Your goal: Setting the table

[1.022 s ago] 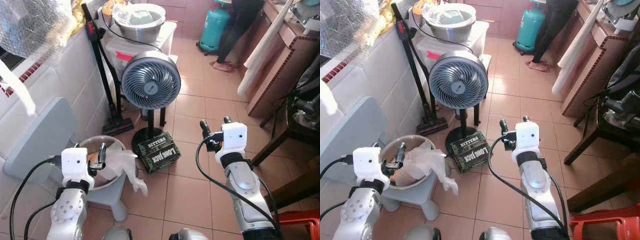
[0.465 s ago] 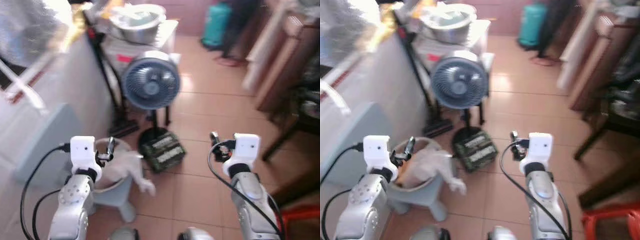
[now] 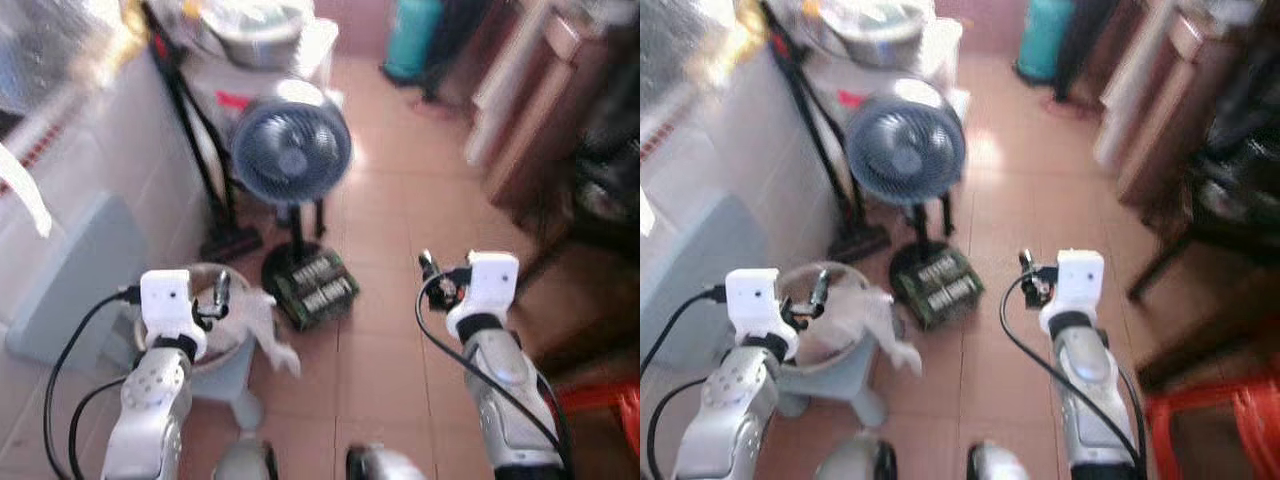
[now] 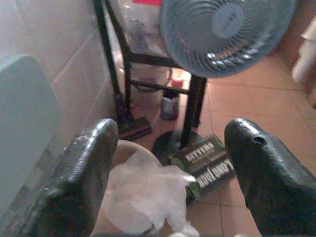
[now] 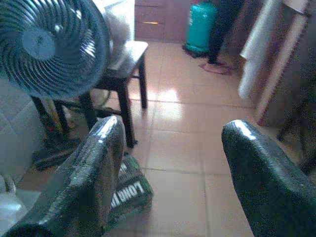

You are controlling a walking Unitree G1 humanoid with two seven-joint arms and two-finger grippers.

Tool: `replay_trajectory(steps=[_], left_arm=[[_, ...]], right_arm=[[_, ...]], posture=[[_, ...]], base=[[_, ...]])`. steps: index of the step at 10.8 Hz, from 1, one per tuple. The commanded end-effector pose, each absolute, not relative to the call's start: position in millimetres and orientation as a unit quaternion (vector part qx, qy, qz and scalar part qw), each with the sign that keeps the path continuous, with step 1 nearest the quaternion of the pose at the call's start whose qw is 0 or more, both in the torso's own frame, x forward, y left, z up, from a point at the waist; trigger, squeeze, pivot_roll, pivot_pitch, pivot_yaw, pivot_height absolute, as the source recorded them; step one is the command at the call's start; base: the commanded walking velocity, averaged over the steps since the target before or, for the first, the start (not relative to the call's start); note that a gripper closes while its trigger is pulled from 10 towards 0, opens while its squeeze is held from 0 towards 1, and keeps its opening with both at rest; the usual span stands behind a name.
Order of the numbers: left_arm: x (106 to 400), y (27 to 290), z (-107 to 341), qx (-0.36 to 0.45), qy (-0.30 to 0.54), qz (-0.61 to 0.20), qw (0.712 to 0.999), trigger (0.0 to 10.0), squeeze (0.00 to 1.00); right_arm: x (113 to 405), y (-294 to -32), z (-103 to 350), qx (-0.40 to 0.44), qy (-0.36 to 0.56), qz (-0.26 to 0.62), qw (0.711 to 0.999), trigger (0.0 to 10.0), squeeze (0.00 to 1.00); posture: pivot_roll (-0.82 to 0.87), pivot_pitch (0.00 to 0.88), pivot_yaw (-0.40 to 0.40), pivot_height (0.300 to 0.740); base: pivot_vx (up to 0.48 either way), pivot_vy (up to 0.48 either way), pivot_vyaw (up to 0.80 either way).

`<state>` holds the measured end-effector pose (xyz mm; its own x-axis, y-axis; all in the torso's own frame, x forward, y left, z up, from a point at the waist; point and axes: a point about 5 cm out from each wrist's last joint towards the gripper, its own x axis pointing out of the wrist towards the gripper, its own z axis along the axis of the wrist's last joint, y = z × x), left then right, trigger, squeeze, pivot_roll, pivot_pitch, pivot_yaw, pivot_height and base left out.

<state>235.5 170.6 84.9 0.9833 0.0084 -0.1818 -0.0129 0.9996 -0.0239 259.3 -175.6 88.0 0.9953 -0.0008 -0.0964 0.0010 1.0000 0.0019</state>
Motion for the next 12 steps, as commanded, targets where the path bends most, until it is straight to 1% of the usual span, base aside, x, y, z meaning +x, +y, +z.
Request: replay_trajectory(steps=[1,5,7,12], left_arm=[[234.0,171.6,85.5,-0.009,0.094,0.003,0.996,10.0,0.0],[235.0,169.8,86.3,-0.01,0.094,-0.002,0.996,10.0,0.0],[235.2,168.9,85.9,-0.013,0.099,-0.002,0.995,10.0,0.0],[235.1,170.2,86.2,-0.01,0.1,-0.005,0.995,10.0,0.0]], right_arm=[[257.8,-177.1,84.3,0.002,0.058,-0.005,0.998,10.0,0.0],[255.9,-178.6,83.5,-0.001,0.059,-0.01,0.998,10.0,0.0],[255.9,-179.6,84.1,-0.004,0.058,-0.013,0.998,10.0,0.0],[259.2,-176.1,88.7,-0.004,0.051,-0.011,0.999,10.0,0.0]], posture=[[-0.01,0.07,0.019,0.74],[-0.02,0.077,0.021,0.74],[-0.02,0.081,0.021,0.74],[-0.02,0.086,0.024,0.74]], base=[[-0.349,0.0,-0.8],[-0.317,0.0,-0.8],[-0.264,0.0,0.0],[-0.283,0.299,-0.8]])
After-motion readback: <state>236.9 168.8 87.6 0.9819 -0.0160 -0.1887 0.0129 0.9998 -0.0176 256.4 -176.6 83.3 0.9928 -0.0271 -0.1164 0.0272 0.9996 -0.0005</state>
